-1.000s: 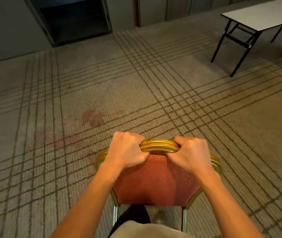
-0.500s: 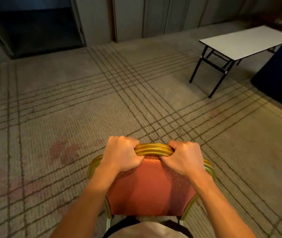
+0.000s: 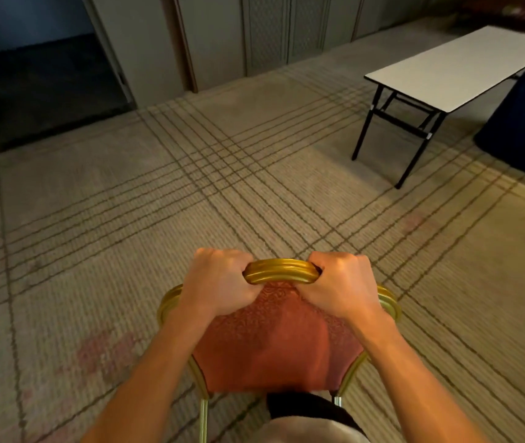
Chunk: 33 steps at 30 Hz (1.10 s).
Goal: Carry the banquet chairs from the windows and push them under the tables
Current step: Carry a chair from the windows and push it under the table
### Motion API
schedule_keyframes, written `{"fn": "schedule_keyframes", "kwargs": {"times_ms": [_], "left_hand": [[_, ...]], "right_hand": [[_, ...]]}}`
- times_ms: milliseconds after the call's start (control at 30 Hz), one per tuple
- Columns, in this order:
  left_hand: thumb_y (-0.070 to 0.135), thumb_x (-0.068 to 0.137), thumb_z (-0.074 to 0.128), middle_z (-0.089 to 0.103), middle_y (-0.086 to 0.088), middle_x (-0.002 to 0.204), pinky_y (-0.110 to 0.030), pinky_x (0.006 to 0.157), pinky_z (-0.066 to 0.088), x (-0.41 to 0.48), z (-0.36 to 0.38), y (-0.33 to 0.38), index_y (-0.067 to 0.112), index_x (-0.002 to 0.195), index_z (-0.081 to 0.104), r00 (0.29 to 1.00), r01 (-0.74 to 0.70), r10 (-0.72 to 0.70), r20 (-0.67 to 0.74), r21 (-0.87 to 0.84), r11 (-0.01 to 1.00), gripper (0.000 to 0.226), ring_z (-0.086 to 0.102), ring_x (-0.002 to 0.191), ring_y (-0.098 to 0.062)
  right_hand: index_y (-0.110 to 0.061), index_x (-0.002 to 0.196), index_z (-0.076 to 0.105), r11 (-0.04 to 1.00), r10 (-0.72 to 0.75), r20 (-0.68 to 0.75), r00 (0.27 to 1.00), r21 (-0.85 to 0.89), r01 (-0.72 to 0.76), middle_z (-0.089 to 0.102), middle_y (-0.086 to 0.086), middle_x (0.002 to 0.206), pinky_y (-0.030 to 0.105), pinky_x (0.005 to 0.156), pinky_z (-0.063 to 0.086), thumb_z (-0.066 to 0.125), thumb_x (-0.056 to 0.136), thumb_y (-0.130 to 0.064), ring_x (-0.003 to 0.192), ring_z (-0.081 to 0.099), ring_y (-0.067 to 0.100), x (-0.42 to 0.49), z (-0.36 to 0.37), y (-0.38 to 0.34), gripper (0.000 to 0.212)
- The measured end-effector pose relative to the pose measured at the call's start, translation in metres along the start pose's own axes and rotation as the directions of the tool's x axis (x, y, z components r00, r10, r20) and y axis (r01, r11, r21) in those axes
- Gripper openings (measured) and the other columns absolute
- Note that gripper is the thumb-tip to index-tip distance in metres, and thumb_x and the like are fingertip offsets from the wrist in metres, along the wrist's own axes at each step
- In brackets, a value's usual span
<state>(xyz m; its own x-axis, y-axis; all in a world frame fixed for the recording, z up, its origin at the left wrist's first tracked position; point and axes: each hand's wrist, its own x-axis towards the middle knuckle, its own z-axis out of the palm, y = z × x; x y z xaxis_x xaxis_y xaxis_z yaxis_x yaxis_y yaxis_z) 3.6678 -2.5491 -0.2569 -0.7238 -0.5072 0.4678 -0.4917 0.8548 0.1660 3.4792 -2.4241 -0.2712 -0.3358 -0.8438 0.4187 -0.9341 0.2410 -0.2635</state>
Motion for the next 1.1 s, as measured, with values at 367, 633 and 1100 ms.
{"fn": "schedule_keyframes", "kwargs": {"times_ms": [367,633,1100], "left_hand": [[0.051,0.071,0.062,0.059,0.004,0.052,-0.03,0.048,0.045,0.201,0.071,-0.117,0.019,0.053,0.058,0.999,0.049,-0.049,-0.009,0.022,0.999,0.037,0.061,0.049,-0.022],[0.044,0.07,0.07,0.057,0.005,0.052,-0.029,0.046,0.041,0.325,0.141,-0.23,0.021,0.053,0.056,0.998,0.061,-0.061,0.003,-0.054,0.997,0.033,0.058,0.047,-0.02],[0.049,0.071,0.065,0.056,0.003,0.051,-0.028,0.047,0.039,0.589,0.223,-0.39,0.019,0.053,0.056,0.995,-0.102,0.099,-0.03,-0.112,0.988,0.036,0.058,0.046,-0.023]], "right_hand": [[-0.02,0.056,0.049,0.996,-0.06,-0.033,0.998,0.066,0.062,0.055,-0.004,0.049,0.029,0.048,0.039,0.056,0.073,-0.056,0.046,0.057,0.026,0.231,0.073,0.061,0.04],[-0.021,0.058,0.055,0.996,-0.059,0.021,0.998,0.063,0.058,0.057,-0.005,0.051,0.031,0.049,0.045,0.059,0.075,-0.054,0.048,0.058,0.023,0.39,0.153,0.089,0.038],[-0.02,0.058,0.053,0.997,0.072,-0.044,0.996,-0.038,-0.074,0.054,-0.007,0.05,0.029,0.049,0.042,0.069,0.077,-0.05,0.046,0.055,0.02,0.653,0.233,0.145,0.039]]}}
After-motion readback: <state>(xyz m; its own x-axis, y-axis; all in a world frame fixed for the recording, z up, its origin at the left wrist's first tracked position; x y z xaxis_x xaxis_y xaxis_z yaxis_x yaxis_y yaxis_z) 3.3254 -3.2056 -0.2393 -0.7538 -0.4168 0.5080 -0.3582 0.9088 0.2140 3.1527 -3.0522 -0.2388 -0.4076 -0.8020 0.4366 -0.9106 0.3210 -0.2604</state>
